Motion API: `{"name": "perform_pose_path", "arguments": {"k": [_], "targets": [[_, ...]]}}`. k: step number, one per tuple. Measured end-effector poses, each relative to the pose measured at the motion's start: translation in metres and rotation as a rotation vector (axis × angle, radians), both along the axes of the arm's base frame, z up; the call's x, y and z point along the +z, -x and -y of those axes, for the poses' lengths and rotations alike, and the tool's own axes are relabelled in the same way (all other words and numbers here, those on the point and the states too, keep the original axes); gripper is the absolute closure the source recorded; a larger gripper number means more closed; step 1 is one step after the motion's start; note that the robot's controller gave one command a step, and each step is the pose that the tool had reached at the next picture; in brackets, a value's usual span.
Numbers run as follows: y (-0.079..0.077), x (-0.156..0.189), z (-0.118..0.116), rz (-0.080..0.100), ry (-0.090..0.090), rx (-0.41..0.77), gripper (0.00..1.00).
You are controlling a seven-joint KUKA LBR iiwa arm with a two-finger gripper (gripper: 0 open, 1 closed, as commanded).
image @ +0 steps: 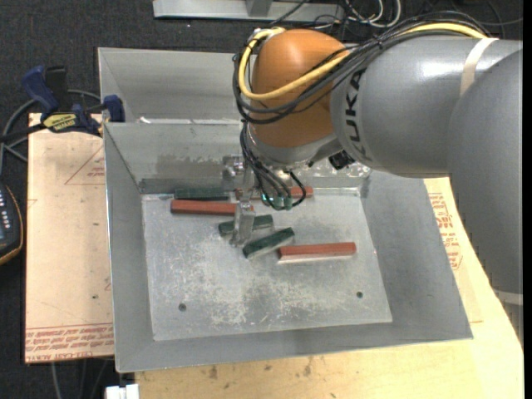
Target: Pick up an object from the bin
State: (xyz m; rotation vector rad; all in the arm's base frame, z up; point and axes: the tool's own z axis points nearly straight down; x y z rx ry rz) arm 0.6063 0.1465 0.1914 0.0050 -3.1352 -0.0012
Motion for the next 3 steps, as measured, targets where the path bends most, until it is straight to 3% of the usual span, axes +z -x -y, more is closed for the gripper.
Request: {"name": "perform_pose_path", "arguments": {"k": [1, 2, 3], "targets": [[-0.005, -0.122, 0.051, 0.008, 0.0, -0.4, 0.0], [-0.009, -0.116, 0.05, 0.016, -0.002, -0.401, 1.0], [0.0, 0.029, 0.062, 0.017, -0.002, -0.346, 1.0]]}}
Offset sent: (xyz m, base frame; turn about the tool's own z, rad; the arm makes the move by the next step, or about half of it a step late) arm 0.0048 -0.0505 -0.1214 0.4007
